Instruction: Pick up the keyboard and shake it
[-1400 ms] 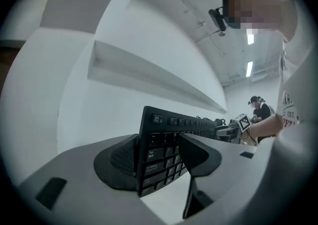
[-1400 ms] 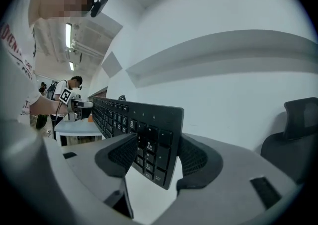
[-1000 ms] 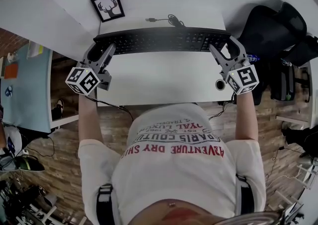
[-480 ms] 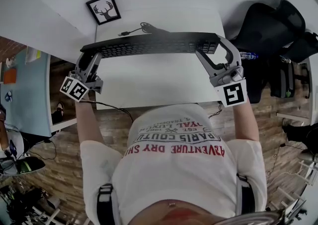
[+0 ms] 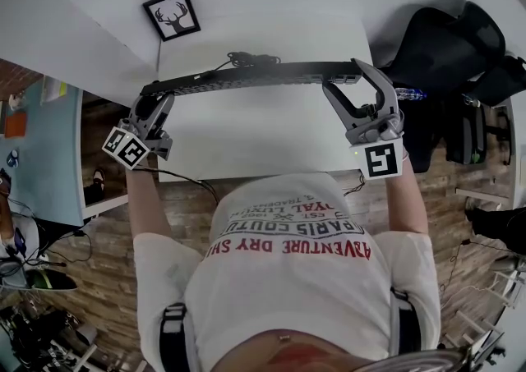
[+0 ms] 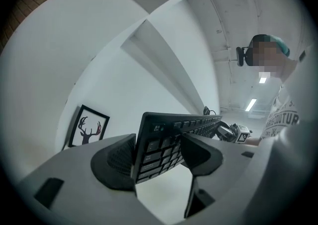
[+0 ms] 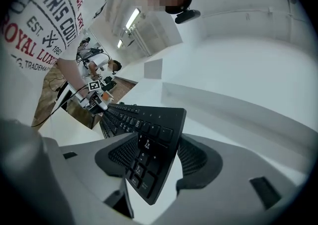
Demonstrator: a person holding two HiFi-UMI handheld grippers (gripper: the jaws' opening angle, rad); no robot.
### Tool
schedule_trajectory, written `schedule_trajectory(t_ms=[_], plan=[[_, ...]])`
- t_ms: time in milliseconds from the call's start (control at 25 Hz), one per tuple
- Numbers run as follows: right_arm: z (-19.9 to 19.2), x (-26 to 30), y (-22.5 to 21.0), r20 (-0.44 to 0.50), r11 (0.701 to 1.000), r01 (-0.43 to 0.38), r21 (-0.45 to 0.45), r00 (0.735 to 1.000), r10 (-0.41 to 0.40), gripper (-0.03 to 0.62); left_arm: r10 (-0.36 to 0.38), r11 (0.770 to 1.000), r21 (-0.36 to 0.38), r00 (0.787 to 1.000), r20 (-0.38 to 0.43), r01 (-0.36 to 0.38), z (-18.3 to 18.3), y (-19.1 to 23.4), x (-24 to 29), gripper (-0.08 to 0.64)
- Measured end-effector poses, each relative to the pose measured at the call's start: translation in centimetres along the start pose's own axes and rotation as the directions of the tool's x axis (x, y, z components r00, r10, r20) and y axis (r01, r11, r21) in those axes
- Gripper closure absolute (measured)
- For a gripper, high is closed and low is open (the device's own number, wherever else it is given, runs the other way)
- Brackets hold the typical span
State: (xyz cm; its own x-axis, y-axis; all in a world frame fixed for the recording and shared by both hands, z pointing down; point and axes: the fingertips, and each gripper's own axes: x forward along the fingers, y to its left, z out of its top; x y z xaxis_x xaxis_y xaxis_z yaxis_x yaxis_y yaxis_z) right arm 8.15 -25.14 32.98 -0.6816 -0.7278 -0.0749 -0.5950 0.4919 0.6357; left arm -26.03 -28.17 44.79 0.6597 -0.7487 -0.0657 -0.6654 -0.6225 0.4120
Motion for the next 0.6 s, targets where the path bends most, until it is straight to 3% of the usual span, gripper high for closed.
schedule_trajectory(t_ms=[240,400,600], plan=[[-0.7,0.3,-0.7,-0.004,0.987,0.013,0.161,1.0,-0.012,0.327,0.031,0.999,0.02,0.999,-0.022,-0.031,0.3,-0.2,0.5,0.281],[-2.4,1.0,-0.5,-0.046,0.968,-0.019,0.25,0.998,0.031,0.327,0.071,0.997,0.04,0.997,-0.031,-0.07,-0.2,0.3,1.0,0.281],[-6.2,0.7,-0.3,-0.147,0.915,-0.004,0.405,0.987,0.069,0.334,0.115,0.99,0.092,0.993,-0.041,-0.111,-0.6,0.1,1.4,0.281]])
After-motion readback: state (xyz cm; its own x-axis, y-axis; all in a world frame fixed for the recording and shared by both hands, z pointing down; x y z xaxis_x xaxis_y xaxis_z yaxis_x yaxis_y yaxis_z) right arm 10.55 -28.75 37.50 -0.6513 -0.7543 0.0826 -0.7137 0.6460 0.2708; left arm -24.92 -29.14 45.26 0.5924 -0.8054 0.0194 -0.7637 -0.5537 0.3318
